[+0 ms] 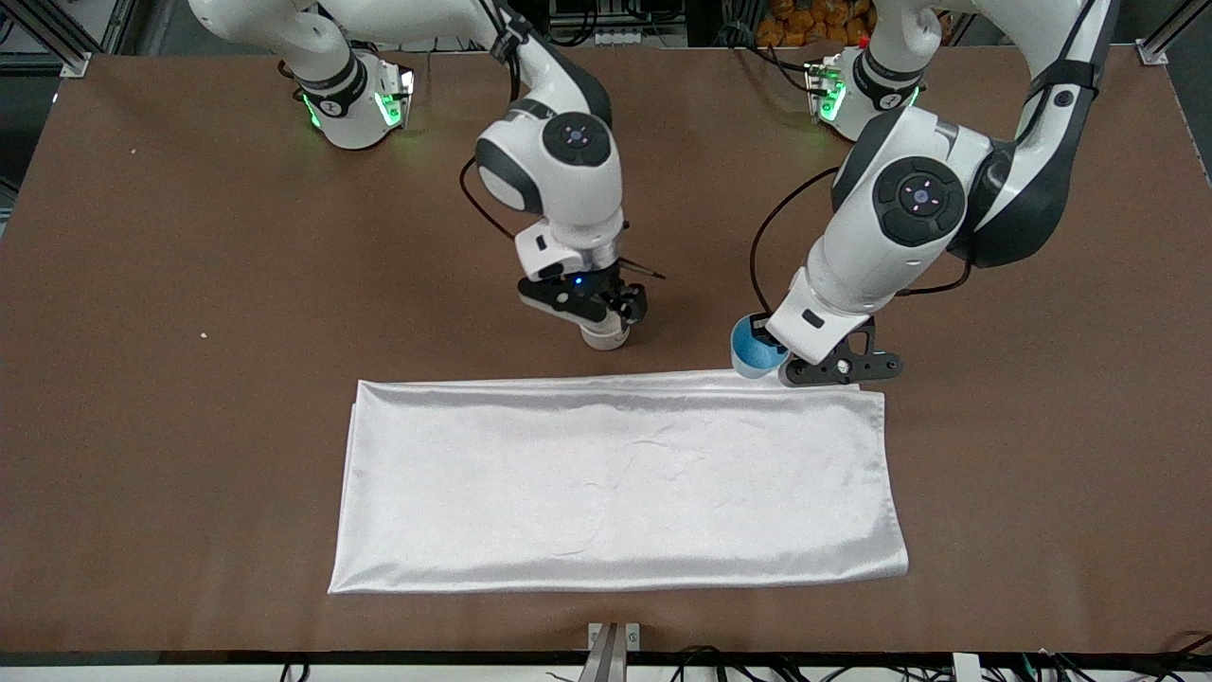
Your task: Place blue cup into white mug on table
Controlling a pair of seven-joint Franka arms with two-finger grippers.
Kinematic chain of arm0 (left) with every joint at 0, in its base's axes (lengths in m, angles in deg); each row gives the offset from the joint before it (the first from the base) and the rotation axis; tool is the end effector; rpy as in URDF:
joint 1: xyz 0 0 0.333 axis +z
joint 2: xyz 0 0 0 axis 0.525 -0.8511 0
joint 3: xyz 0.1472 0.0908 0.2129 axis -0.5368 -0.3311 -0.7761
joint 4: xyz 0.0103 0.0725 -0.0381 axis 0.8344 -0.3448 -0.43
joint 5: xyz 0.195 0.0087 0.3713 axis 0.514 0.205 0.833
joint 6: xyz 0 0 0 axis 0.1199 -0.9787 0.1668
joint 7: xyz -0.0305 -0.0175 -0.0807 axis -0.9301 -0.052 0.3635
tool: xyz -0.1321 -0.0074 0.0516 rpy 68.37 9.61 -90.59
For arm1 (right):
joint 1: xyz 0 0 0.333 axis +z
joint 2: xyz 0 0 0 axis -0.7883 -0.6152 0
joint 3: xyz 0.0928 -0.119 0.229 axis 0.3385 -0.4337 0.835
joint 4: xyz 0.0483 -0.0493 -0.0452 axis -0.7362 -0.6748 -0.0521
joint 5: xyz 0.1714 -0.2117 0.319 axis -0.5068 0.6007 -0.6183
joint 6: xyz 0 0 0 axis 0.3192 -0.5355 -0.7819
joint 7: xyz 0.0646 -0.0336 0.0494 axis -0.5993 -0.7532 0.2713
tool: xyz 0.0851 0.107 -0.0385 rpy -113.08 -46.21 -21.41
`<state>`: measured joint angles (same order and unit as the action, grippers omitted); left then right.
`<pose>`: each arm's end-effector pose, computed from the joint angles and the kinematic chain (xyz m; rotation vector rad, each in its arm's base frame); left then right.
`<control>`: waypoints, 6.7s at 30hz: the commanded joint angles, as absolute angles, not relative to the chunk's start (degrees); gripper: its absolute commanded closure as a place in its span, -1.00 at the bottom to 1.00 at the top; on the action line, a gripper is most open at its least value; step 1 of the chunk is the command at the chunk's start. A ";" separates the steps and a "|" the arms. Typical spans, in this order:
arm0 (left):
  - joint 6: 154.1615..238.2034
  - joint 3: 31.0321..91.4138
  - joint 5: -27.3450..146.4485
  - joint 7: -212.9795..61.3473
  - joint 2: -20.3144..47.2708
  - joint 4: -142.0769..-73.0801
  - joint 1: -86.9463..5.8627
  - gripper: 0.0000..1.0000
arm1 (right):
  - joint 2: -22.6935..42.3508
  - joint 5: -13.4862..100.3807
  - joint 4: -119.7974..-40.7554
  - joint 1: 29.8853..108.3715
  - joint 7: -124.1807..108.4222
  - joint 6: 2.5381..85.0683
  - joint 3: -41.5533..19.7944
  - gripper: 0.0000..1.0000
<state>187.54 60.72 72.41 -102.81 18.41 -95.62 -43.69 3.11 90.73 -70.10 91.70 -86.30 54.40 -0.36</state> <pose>0.6006 -0.3147 0.3778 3.0941 0.0982 -0.0128 0.5201 0.4908 0.2736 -3.0124 0.6388 -0.2447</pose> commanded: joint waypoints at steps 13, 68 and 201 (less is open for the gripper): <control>187.56 60.65 71.44 -116.91 16.34 -95.14 -52.32 1.00 | 3.15 91.72 -68.18 68.21 -49.23 46.66 0.28 -1.00; 197.50 60.30 75.75 -132.56 4.03 -95.49 -65.33 1.00 | 32.67 86.01 -94.81 45.17 -25.84 41.84 14.43 -1.00; 173.68 49.22 70.92 -77.98 33.65 -94.79 -32.19 -1.00 | 34.26 81.70 -70.38 51.15 -16.08 20.73 -4.90 -1.00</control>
<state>175.51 49.65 72.75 -79.11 32.32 -93.98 -31.84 34.98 80.79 -71.94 51.55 -14.96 21.49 -5.08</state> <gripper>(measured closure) 0.000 0.000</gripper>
